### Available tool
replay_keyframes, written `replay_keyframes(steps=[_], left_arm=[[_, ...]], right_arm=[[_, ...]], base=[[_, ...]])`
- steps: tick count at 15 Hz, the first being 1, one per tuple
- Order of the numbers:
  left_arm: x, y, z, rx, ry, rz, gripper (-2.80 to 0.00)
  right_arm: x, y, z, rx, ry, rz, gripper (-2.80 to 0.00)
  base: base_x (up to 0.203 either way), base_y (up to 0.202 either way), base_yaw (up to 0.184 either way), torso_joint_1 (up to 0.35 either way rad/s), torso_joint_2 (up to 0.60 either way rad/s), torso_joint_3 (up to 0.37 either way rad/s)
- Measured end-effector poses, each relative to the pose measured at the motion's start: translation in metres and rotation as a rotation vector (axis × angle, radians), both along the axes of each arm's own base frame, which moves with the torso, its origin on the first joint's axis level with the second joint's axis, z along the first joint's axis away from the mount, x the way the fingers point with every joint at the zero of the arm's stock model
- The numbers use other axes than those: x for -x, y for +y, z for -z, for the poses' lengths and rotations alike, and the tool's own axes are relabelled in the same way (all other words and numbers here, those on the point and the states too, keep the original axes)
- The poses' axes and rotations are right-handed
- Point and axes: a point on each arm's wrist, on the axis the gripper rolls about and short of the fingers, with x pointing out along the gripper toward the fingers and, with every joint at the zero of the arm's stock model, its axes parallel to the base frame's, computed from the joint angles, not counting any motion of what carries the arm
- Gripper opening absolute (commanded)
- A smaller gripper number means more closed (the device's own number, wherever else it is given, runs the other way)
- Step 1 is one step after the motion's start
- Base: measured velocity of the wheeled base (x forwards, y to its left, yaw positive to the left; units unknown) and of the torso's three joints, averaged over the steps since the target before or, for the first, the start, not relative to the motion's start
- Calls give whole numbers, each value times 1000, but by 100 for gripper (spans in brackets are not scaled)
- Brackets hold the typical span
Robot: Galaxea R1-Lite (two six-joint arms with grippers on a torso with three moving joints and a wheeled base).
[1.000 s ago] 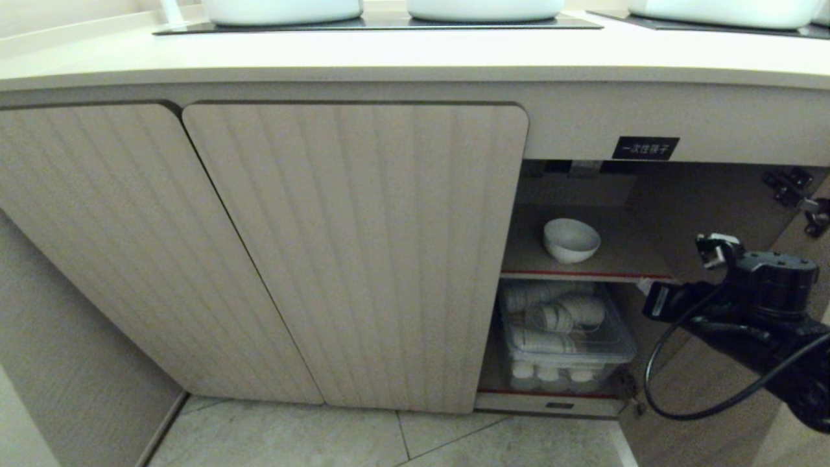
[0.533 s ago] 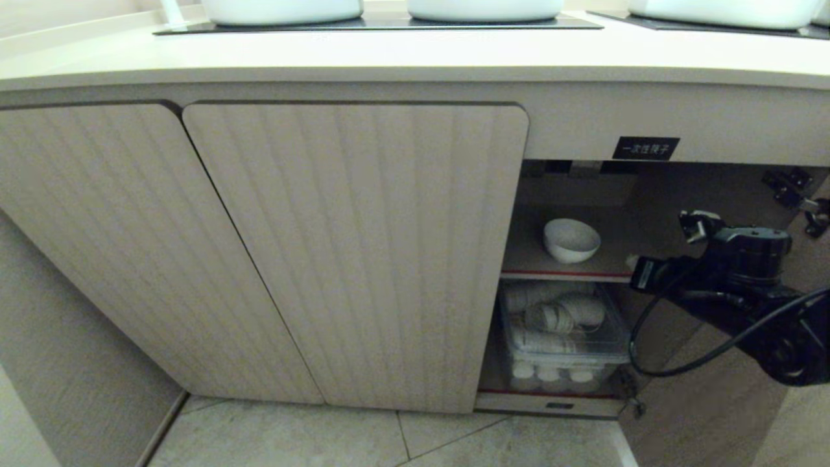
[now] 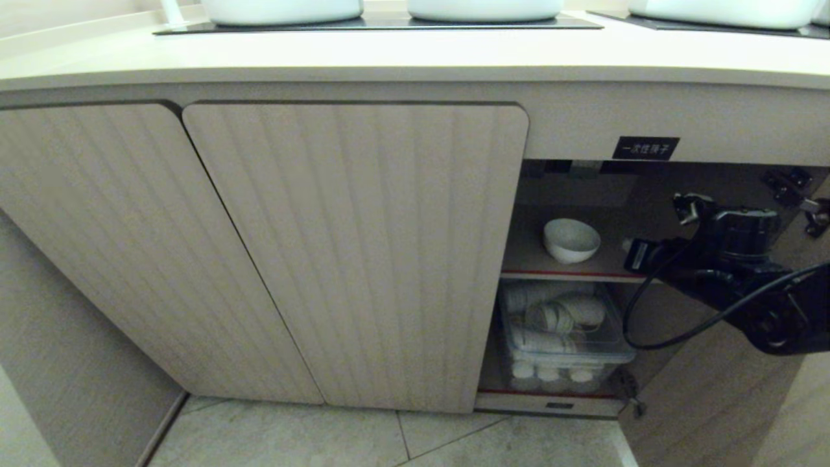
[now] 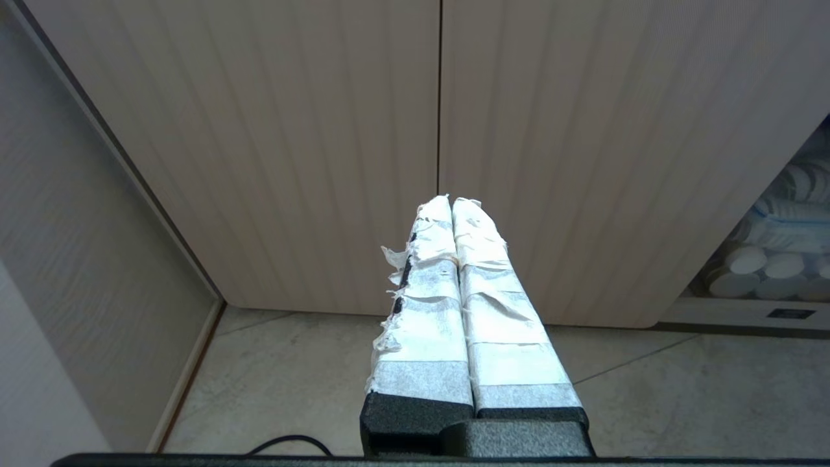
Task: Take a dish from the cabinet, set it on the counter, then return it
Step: Take the bowl from the cabinet
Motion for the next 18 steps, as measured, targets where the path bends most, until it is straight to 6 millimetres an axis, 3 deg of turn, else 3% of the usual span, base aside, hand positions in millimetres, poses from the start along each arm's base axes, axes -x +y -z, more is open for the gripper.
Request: replay_keyframes(steps=[18], left_arm=[[0, 0, 0, 0, 0, 0, -280]], right_arm=[[-21, -3, 2, 0, 9, 10, -280]], base=[[0, 0, 0, 0, 0, 0]])
